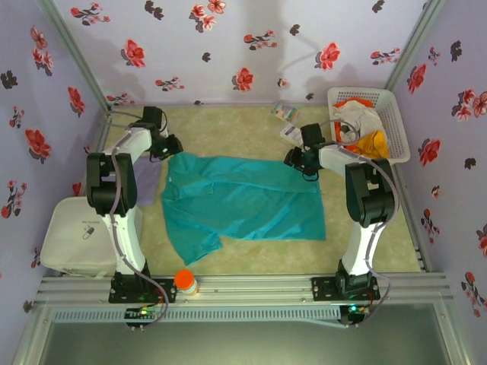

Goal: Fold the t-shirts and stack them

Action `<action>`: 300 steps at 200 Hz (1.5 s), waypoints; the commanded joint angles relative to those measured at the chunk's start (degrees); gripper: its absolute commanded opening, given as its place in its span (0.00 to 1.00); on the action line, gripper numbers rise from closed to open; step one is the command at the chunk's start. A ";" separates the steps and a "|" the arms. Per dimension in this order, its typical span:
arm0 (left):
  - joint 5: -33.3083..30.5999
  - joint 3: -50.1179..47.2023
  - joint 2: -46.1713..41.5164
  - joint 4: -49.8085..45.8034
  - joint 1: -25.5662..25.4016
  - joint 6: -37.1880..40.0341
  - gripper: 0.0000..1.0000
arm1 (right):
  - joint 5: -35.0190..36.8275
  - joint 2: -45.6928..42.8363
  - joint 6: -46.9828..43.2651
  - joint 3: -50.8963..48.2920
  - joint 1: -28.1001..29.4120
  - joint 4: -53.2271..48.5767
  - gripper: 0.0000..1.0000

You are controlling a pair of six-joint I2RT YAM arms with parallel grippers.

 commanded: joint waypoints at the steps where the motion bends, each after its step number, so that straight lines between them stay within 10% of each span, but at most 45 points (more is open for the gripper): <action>1: -0.02 1.85 1.10 -0.50 -0.05 1.29 0.28 | 0.32 1.31 0.07 2.28 -0.56 -0.03 0.55; 79: -4.86 2.57 1.98 -1.91 0.10 0.66 0.00 | 2.94 2.52 0.70 2.47 -2.20 -3.26 0.49; 191: -7.26 2.63 0.07 -2.17 3.40 -1.33 0.00 | 6.13 1.67 0.37 4.10 -5.09 -6.70 0.42; 221: -6.24 3.48 -1.68 -4.04 3.08 -1.44 0.49 | 3.52 -0.50 -1.66 4.92 -5.00 -5.44 0.47; 300: -5.55 -5.31 -14.37 -6.87 -4.16 -0.46 0.55 | -0.18 -11.83 -4.63 2.98 -0.86 -12.08 0.64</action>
